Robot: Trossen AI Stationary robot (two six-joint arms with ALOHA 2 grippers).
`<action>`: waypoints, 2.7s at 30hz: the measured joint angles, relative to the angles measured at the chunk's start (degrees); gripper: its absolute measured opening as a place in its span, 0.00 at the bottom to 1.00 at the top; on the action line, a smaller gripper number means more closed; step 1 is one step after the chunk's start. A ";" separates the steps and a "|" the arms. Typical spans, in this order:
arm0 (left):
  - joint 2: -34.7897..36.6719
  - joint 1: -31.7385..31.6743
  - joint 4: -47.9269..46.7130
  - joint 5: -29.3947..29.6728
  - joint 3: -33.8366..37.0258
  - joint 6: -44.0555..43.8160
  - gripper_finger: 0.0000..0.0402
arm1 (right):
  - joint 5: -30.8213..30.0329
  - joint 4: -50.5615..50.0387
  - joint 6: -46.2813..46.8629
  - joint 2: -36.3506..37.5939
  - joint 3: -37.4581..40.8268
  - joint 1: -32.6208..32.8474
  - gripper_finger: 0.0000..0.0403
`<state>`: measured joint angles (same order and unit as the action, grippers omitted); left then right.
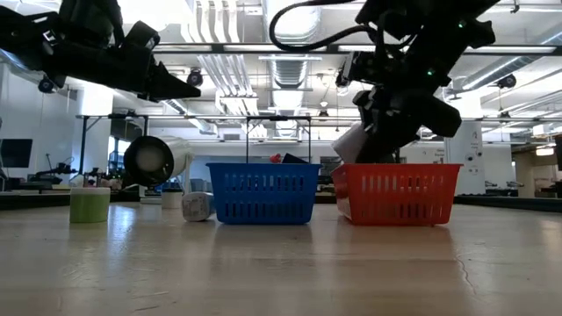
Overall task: Sort adapters and digital timers
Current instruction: Put the bottom right white charger adaptor into the red bin, then put the purple timer into the blue bin
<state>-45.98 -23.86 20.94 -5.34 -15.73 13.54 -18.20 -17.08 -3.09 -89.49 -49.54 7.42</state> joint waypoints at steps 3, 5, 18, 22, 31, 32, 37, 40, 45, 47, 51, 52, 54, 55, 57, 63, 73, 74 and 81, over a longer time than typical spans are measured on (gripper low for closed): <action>-0.04 0.00 0.03 0.00 0.00 0.05 0.02 | 0.35 -2.11 1.38 0.02 0.15 0.02 0.28; -0.11 0.00 -0.02 0.00 0.00 0.11 0.02 | 0.33 -3.03 1.90 0.18 0.15 0.02 0.28; -0.37 0.00 -0.43 0.13 0.04 0.17 0.02 | 0.27 -3.54 1.87 -0.13 0.26 0.02 0.39; -0.37 -0.01 -0.43 0.12 0.04 0.00 0.02 | 0.24 -3.56 2.45 0.38 0.26 0.02 0.44; -0.37 -0.01 -0.43 0.10 0.04 0.00 0.02 | -3.57 -3.63 3.97 7.81 0.30 0.68 0.48; -0.37 -0.02 -0.46 0.09 0.04 0.00 0.02 | -4.27 -3.42 4.49 9.18 0.37 1.16 0.47; -0.37 0.00 -0.54 -0.04 0.07 -0.02 0.02 | -9.98 1.31 5.05 16.92 3.78 5.05 0.44; -0.37 -0.01 -0.55 -0.04 0.07 -0.03 0.02 | -11.79 8.86 2.44 22.84 8.49 7.33 0.42; -0.37 -0.02 -0.78 -0.31 0.09 -0.41 0.02 | -12.18 23.11 -0.77 34.87 18.89 8.87 0.42; -0.37 -0.02 -1.31 -0.89 0.09 -0.40 0.02 | -13.69 27.51 -0.77 40.00 22.72 8.83 0.42; -0.37 -0.02 -1.28 -0.92 0.11 -0.20 0.02 | -14.85 30.34 -1.41 50.23 29.21 8.85 0.40; -0.37 -0.02 -1.28 -0.92 0.11 -0.20 0.02 | -14.79 30.70 -1.45 52.78 30.67 8.83 0.39; -0.37 -0.01 -1.29 -0.96 0.11 -0.21 0.02 | -13.67 32.86 -1.60 57.45 33.32 8.83 0.34; -0.37 -0.02 -1.29 -1.02 0.11 -0.22 0.02 | -12.67 34.02 -1.89 59.67 34.57 8.83 0.31; -0.37 -0.02 -1.30 -1.12 0.11 -0.22 0.02 | -10.21 36.07 -2.95 63.48 36.76 8.83 0.24; -0.37 -0.02 -1.32 -1.12 0.11 -0.22 0.02 | -5.35 36.15 -5.61 73.90 41.56 8.81 0.05; -0.37 -0.02 -1.37 -1.11 0.11 -0.46 0.02 | -2.73 30.67 -6.76 85.64 44.15 8.81 0.02; -0.37 -0.02 -1.60 -1.11 0.11 -0.84 0.02 | -2.72 30.13 -7.00 86.25 44.15 8.81 0.02; -0.37 -0.02 -1.89 -1.10 0.11 -1.37 0.02 | -2.63 25.95 -6.10 89.50 44.15 8.81 0.02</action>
<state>-46.35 -23.88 19.05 -6.45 -15.62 12.17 -20.83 8.87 -9.19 0.01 -5.39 16.23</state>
